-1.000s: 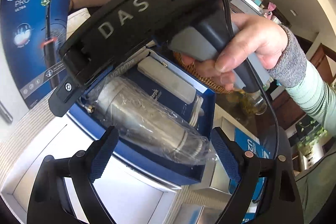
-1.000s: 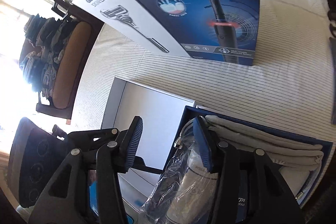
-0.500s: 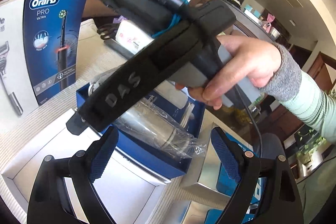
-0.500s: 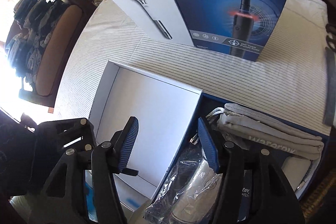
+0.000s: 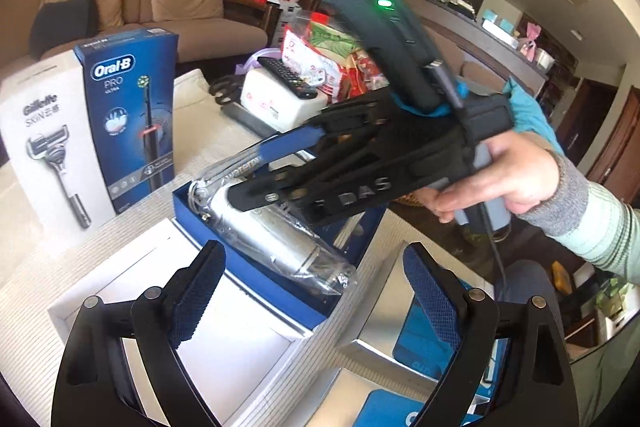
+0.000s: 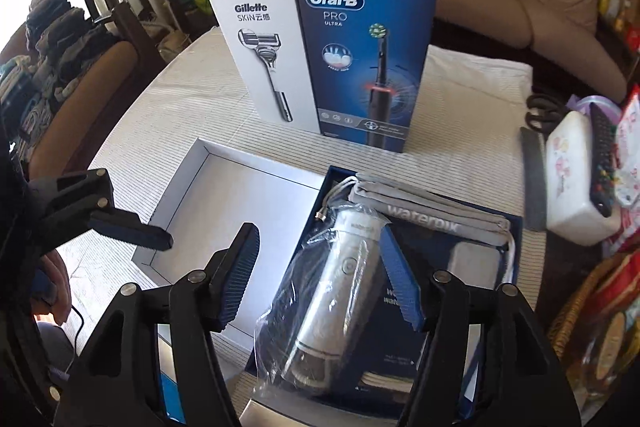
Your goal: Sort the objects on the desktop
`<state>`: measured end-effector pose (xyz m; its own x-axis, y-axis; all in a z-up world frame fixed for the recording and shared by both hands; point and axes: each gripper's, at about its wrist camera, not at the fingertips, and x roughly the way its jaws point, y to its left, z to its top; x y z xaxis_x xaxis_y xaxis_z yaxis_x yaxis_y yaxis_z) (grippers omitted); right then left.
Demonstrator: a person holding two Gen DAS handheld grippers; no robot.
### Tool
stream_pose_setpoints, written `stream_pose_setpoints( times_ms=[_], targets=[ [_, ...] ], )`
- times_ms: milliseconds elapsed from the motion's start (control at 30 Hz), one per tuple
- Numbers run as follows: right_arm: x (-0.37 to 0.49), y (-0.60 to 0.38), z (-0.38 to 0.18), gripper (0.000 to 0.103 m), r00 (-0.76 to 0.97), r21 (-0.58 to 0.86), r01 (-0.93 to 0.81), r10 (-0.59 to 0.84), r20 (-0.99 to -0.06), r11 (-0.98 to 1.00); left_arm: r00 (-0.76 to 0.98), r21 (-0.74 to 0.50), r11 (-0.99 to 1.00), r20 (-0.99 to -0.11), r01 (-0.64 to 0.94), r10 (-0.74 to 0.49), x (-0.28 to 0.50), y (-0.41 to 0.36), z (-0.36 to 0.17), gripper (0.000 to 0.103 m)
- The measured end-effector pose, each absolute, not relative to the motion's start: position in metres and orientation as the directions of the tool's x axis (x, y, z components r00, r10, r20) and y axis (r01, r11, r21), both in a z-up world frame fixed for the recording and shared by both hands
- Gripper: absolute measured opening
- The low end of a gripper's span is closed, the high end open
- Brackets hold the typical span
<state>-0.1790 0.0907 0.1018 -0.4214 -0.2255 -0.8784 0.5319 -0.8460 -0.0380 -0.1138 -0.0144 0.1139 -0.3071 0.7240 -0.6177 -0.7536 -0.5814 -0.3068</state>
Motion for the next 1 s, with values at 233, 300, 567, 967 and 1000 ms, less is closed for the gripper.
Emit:
stream_pose_setpoints(
  times_ms=[233, 300, 567, 967, 1000],
  targets=[
    [-0.122, 0.095, 0.125, 0.061, -0.505, -0.118, 0.521, -0.193, -0.841, -0.846, -0.379, -0.275, -0.647, -0.625, -0.711, 0.682, -0.082, -0.024, 0.128, 0.093],
    [-0.108, 0.095, 0.130, 0.061, -0.517, -0.125, 0.521, -0.196, -0.833, -0.844, -0.407, -0.273, -0.673, -0.623, -0.688, 0.669, -0.073, -0.027, 0.128, 0.093],
    [-0.064, 0.099, 0.137, 0.061, -0.529, -0.096, 0.515, -0.227, -0.818, -0.852, -0.558, -0.214, -0.833, -0.654, -0.511, 0.511, -0.037, -0.041, 0.126, 0.093],
    [-0.009, 0.165, 0.091, 0.074, -0.536, 0.028, 0.398, -0.257, -0.804, -0.917, -0.605, -0.243, -0.930, -0.708, -0.275, 0.364, 0.022, -0.053, 0.073, 0.093],
    [-0.006, 0.168, 0.088, 0.075, -0.531, 0.051, 0.400, -0.277, -0.801, -0.915, -0.603, -0.243, -0.932, -0.712, -0.268, 0.359, 0.023, -0.054, 0.070, 0.093]
  ],
)
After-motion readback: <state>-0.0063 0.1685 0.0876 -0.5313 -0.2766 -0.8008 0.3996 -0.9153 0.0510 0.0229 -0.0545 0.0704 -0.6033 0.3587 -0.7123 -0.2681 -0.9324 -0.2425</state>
